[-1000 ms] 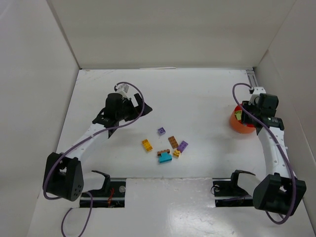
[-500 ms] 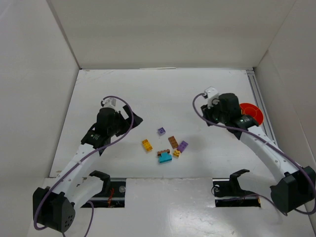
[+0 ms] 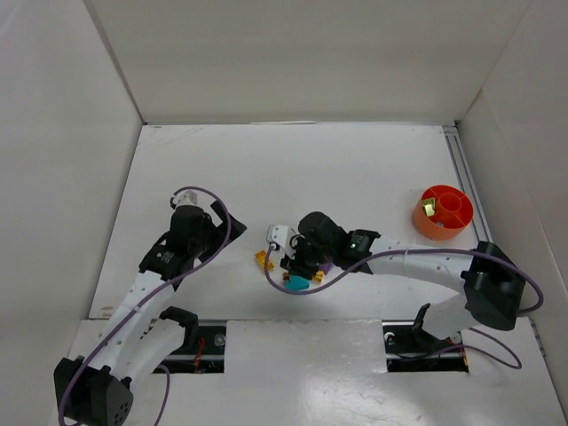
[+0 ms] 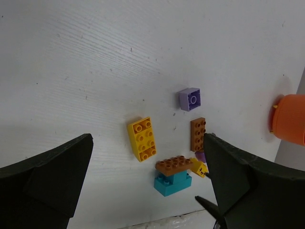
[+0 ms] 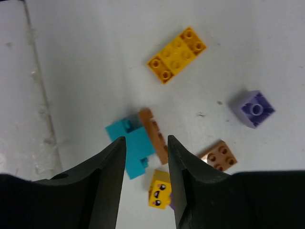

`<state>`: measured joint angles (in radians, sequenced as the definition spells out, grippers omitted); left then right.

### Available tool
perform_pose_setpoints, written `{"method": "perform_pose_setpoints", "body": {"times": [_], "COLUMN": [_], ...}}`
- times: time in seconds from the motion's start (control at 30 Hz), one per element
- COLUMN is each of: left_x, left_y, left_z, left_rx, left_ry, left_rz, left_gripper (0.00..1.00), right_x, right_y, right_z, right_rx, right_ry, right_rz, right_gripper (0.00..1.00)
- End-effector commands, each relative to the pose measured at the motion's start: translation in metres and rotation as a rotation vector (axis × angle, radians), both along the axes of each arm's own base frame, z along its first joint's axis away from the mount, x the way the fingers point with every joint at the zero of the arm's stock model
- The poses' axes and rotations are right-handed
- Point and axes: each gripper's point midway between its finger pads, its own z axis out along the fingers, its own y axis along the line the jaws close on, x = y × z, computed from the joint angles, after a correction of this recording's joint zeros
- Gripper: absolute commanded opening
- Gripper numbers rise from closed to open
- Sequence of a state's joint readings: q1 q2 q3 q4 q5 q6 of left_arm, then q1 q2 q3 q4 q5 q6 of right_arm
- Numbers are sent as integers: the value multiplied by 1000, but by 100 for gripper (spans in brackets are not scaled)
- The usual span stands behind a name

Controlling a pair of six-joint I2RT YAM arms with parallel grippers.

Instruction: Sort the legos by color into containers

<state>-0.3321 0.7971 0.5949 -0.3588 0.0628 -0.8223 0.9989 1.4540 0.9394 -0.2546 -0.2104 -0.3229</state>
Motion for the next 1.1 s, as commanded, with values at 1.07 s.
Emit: {"method": "perform_pose_setpoints", "body": {"times": [1.07], "left_x": [-16], "left_y": [-16], "left_z": [21], "left_rx": [-23], "left_ry": [-109], "left_rz": [-181], "left_gripper": [100], "right_x": [-48], "right_y": [-2], "right_z": [-49], "right_rx": [-78], "right_ry": [58], "right_rz": [-173], "right_gripper": [51]}}
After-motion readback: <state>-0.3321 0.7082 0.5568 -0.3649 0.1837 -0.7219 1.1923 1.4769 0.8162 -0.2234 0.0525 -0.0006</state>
